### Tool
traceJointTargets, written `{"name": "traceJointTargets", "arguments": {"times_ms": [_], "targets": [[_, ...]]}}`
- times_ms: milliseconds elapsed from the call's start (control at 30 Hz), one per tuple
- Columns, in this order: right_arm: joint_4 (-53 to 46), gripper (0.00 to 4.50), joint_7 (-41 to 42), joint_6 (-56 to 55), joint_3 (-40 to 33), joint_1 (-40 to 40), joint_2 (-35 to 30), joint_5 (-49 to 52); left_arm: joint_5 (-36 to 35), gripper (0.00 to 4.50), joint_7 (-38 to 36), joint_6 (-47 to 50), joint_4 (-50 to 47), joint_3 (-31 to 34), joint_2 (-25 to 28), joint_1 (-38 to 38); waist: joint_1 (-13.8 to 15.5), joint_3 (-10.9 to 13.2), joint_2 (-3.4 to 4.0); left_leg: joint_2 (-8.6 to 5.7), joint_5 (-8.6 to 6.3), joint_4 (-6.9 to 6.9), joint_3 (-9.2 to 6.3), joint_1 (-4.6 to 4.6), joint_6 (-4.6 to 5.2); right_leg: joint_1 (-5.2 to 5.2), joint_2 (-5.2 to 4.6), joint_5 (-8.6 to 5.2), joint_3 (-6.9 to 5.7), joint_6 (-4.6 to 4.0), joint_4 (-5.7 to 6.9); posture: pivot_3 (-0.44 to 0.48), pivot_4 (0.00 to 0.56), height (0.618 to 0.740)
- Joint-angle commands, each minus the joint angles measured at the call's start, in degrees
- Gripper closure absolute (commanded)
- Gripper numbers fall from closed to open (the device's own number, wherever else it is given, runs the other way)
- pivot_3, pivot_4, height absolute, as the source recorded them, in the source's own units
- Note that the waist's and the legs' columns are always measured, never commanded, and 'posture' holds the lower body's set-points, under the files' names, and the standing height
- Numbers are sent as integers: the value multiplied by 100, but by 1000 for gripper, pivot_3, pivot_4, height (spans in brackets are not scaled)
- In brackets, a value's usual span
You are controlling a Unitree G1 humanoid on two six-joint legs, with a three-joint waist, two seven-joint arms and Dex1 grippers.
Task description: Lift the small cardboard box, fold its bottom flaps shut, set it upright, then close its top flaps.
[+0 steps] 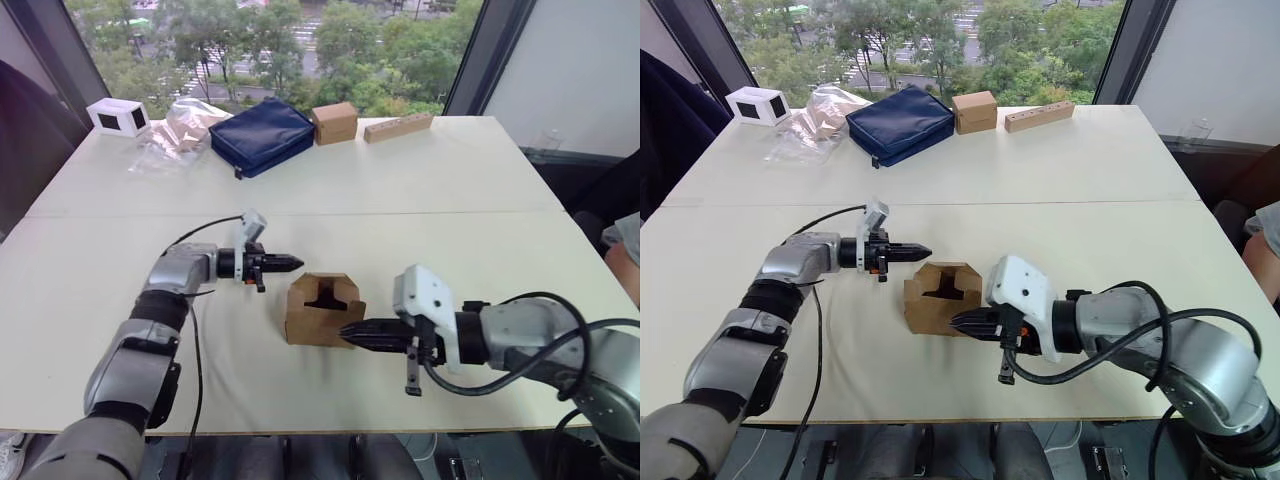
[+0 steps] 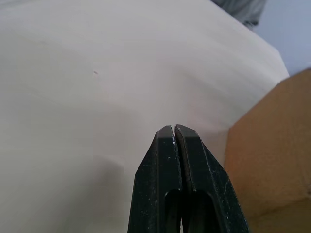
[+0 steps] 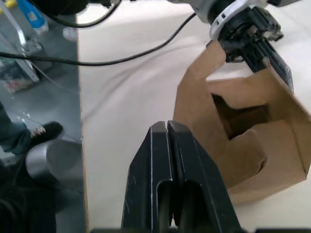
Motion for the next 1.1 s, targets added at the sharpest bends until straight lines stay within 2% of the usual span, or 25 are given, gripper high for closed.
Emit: {"name": "traceJointTargets", "arguments": {"times_ms": [33, 167, 433, 1100], "targets": [[68, 4500, -102, -200, 270, -187, 94, -381, 204, 4469, -407, -157, 75, -64, -5, -84, 10, 0, 0, 0, 0, 0, 0, 0, 0, 0, 1, 0, 0, 0, 0, 0, 150, 740], [162, 4500, -147, -195, 481, -258, 115, -639, 245, 4469, -601, -78, -128, -39, -40, 31, 27, 0, 0, 1, 0, 0, -2, 0, 0, 1, -1, 0, -1, 0, 1, 0, 150, 740], [316, 4500, -260, -105, 555, -344, 508, -636, 204, 4469, -321, -42, -489, 146, -127, 257, 20, 0, 1, 1, 0, 1, -4, -1, 0, 0, -3, 0, 0, 0, 1, 0, 150, 740], [899, 4500, -106, -146, 991, -755, 767, -1106, 149, 4469, -187, 167, -1058, 241, -119, 562, 19, -1, 1, 1, 0, 1, -4, -1, 0, 0, -2, 0, 0, 0, 2, 0, 150, 740]]}}
